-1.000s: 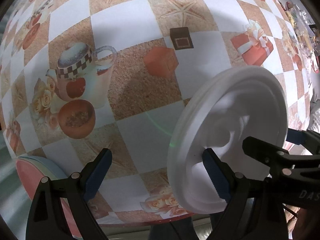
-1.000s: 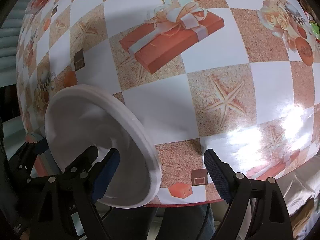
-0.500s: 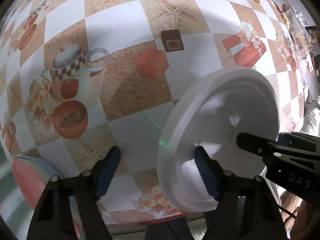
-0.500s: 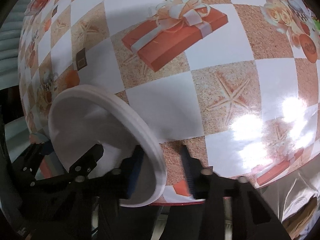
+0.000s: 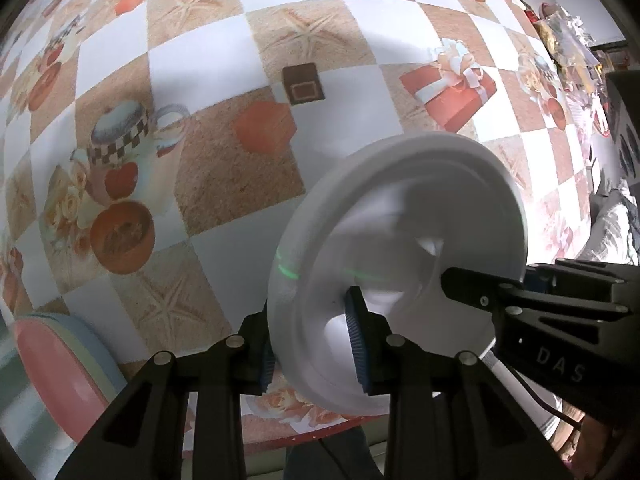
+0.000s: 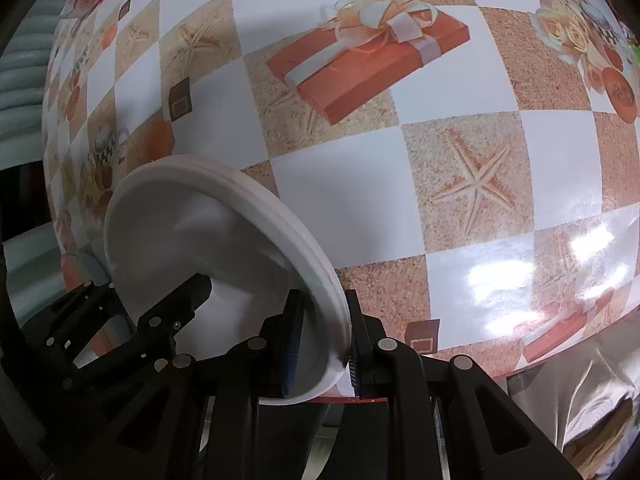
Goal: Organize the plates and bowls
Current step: 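Lift the white bowl with both grippers and carry it over the pink plate stack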
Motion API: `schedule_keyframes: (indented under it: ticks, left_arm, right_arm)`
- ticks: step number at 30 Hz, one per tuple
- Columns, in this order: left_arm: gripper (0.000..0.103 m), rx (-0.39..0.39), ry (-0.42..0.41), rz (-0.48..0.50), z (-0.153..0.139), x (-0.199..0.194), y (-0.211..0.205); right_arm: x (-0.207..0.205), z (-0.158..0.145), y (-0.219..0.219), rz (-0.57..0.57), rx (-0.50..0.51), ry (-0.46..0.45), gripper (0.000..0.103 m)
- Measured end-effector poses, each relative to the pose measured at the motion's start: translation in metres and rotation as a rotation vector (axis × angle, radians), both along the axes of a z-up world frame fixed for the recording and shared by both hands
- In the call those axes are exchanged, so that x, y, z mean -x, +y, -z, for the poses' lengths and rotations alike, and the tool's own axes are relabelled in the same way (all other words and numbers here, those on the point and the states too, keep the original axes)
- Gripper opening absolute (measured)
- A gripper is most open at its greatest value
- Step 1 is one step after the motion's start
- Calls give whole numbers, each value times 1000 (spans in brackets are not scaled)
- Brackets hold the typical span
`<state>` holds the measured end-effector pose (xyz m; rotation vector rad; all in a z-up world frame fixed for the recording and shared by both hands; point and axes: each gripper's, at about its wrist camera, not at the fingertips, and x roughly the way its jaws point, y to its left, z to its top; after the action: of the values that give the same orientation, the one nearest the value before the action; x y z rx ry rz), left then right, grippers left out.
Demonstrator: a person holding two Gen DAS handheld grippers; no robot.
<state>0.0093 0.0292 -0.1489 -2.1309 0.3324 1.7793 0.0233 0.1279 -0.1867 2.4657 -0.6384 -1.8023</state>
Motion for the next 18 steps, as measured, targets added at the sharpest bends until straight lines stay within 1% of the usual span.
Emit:
schedule_keyframes:
  ticks: [10,18]
  left_arm:
    - [35,14,6,-77,2,-4,-39]
    - [36,30,16,-137,4,-9,-80]
  right_arm:
    - [5,3,-44,-82,2,3,22]
    - [4,5,-92,-155,16,5,22]
